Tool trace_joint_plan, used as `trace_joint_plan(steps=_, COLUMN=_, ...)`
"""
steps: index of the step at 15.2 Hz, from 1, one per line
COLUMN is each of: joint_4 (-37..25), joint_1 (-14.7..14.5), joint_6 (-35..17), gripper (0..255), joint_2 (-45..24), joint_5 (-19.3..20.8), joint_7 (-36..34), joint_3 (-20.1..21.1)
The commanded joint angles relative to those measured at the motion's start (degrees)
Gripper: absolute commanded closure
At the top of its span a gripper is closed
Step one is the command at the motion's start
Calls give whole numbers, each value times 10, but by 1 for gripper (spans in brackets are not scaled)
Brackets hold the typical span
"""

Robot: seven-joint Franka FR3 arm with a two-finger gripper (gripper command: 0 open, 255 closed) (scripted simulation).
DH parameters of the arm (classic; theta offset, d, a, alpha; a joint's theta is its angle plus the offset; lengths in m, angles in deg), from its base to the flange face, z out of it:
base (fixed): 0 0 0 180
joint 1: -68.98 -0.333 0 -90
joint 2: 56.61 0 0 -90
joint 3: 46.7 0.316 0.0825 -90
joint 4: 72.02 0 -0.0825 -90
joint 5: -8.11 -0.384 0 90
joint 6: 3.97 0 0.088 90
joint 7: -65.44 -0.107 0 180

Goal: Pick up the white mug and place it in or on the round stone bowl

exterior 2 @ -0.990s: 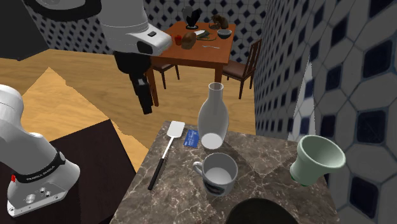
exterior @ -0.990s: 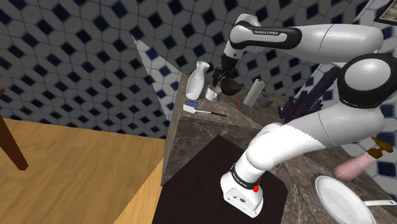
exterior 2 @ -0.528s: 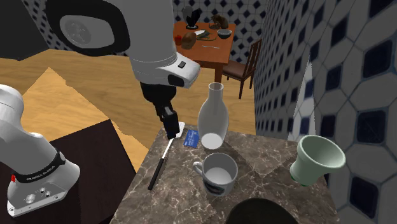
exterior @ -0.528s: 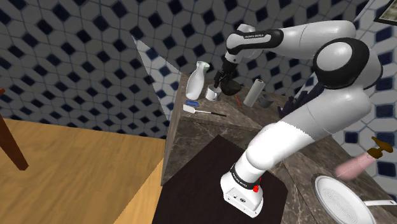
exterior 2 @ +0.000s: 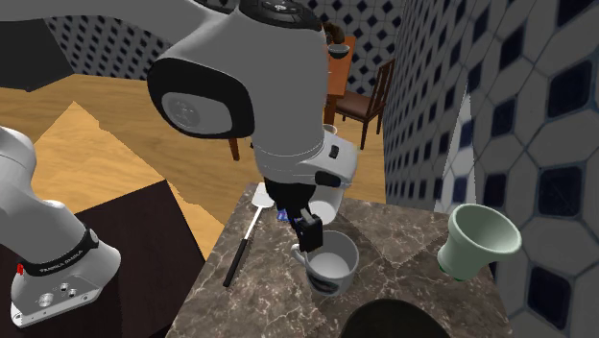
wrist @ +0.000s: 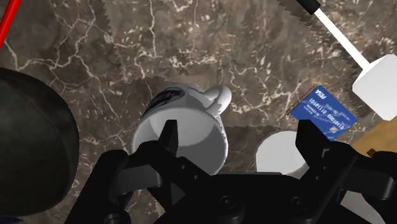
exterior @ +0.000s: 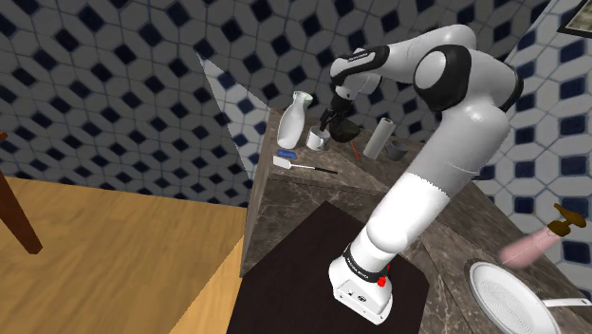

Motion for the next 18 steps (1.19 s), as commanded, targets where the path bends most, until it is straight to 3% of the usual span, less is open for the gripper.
trace_joint_plan(steps=1, joint_4=-31, joint_1=9, joint_6=-11, gripper=0, joint_2=-50, joint_5=-40, joint_7=43, joint_3=-10)
trace_joint_plan(steps=8, joint_4=-170, joint_1=89, joint_6=-10, gripper=0, joint_2=-221, joint_5=-170, joint_7=162, joint_3=5)
trace_joint_plan(steps=18, joint_4=-162, joint_1=104, joint_6=-51, gripper=0, joint_2=-260, joint_5=-201, joint_7=182, joint_3=25)
